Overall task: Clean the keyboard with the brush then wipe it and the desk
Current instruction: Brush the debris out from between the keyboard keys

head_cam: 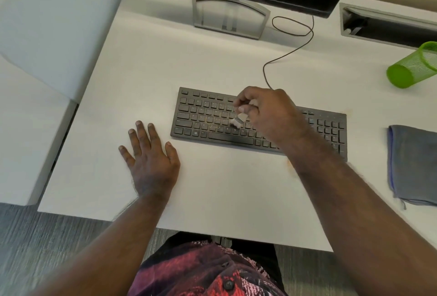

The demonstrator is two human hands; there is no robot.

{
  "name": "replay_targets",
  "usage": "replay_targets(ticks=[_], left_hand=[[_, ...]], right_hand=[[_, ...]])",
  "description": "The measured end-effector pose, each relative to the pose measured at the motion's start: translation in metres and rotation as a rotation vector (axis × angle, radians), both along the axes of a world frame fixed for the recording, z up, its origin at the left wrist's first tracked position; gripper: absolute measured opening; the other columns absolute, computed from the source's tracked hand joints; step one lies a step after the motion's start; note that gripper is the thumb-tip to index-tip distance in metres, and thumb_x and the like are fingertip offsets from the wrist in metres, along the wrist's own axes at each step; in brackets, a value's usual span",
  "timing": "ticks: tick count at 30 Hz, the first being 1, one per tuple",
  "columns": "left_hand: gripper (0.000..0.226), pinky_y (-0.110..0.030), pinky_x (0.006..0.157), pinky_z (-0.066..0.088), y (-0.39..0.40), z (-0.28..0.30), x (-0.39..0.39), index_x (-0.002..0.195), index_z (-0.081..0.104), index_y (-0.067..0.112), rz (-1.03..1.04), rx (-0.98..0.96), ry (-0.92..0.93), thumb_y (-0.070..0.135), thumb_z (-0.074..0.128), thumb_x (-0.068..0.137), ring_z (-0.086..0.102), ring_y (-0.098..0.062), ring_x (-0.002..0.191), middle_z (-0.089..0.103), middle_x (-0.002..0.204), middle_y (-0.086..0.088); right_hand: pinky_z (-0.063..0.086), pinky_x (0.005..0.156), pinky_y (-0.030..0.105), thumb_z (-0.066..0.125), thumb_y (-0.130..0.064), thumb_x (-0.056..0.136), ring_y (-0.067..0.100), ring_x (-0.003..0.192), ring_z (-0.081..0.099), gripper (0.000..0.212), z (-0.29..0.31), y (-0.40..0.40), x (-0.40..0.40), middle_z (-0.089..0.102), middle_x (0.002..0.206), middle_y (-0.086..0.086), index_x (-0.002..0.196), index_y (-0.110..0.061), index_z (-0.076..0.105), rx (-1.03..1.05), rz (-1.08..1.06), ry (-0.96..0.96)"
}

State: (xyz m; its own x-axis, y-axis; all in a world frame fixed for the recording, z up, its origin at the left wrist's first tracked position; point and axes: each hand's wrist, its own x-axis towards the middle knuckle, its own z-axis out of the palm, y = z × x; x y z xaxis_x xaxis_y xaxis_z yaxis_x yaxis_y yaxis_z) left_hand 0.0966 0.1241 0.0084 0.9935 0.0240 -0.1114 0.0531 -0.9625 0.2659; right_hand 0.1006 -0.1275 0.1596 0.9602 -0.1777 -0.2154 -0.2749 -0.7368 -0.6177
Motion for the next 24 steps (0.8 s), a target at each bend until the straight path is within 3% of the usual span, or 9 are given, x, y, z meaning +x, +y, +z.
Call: replay_targets(ticks=[3, 5, 6, 11, 15, 19, 24], left_hand=[[0.072, -0.057, 0.125, -0.003, 0.000, 0.000, 0.000, 0.163, 0.015, 0.012, -0.002, -0.001, -0.002, 0.042, 0.023, 0.098, -0.001, -0.028, 0.158, 0.001, 0.172, -0.008], [0.072, -0.057, 0.125, -0.003, 0.000, 0.000, 0.000, 0.163, 0.015, 0.012, 0.000, -0.002, -0.001, 0.042, 0.024, 0.098, 0.000, -0.028, 0.158, 0.002, 0.172, -0.008], [0.072, -0.057, 0.125, -0.003, -0.001, 0.001, 0.000, 0.163, 0.015, 0.012, 0.001, -0.001, -0.001, 0.042, 0.023, 0.098, 0.000, -0.028, 0.158, 0.002, 0.172, -0.008], [0.072, -0.056, 0.125, -0.003, -0.002, 0.002, 0.000, 0.163, 0.017, 0.012, 0.007, -0.005, -0.008, 0.042, 0.023, 0.098, 0.001, -0.028, 0.158, 0.003, 0.172, -0.008], [0.072, -0.057, 0.125, -0.002, -0.002, 0.001, 0.000, 0.163, 0.018, 0.012, 0.009, 0.001, -0.019, 0.042, 0.025, 0.098, 0.002, -0.028, 0.158, 0.004, 0.172, -0.008], [0.073, -0.057, 0.125, -0.002, -0.002, 0.002, 0.000, 0.163, 0.019, 0.012, 0.008, 0.000, -0.023, 0.042, 0.024, 0.097, 0.003, -0.028, 0.158, 0.005, 0.172, -0.009], [0.072, -0.057, 0.125, -0.002, -0.002, 0.001, 0.000, 0.163, 0.019, 0.012, 0.007, -0.007, -0.032, 0.042, 0.025, 0.098, 0.003, -0.029, 0.158, 0.006, 0.171, -0.009]], right_hand=[[0.040, 0.051, 0.004, 0.061, -0.026, 0.094, -0.017, 0.063, 0.055, 0.013, -0.004, 0.011, 0.003, 0.067, 0.081, -0.019, 0.088, -0.037, 0.065, -0.033, 0.030, 0.041], [0.049, 0.059, 0.018, 0.060, -0.027, 0.095, -0.007, 0.069, 0.059, 0.011, -0.007, 0.025, 0.008, 0.068, 0.086, -0.017, 0.093, -0.036, 0.066, -0.035, 0.052, 0.032], [0.047, 0.057, 0.019, 0.059, -0.027, 0.096, -0.004, 0.072, 0.060, 0.011, -0.009, 0.031, 0.011, 0.068, 0.087, -0.016, 0.095, -0.035, 0.066, -0.034, 0.060, 0.026], [0.033, 0.046, -0.001, 0.059, -0.016, 0.097, -0.015, 0.062, 0.055, 0.012, -0.011, 0.060, 0.025, 0.068, 0.088, -0.009, 0.097, -0.022, 0.070, 0.159, 0.083, -0.040], [0.037, 0.051, 0.000, 0.060, -0.016, 0.097, -0.007, 0.070, 0.060, 0.012, -0.013, 0.079, 0.034, 0.073, 0.093, -0.006, 0.097, -0.022, 0.070, 0.198, 0.112, -0.072], [0.037, 0.049, 0.001, 0.060, -0.017, 0.096, -0.019, 0.066, 0.057, 0.011, -0.003, 0.064, 0.035, 0.069, 0.084, -0.013, 0.093, -0.024, 0.069, 0.203, 0.053, -0.106], [0.054, 0.063, 0.021, 0.062, -0.023, 0.093, -0.004, 0.075, 0.064, 0.012, -0.002, 0.037, 0.030, 0.070, 0.081, -0.018, 0.091, -0.034, 0.067, -0.033, 0.020, 0.010]])
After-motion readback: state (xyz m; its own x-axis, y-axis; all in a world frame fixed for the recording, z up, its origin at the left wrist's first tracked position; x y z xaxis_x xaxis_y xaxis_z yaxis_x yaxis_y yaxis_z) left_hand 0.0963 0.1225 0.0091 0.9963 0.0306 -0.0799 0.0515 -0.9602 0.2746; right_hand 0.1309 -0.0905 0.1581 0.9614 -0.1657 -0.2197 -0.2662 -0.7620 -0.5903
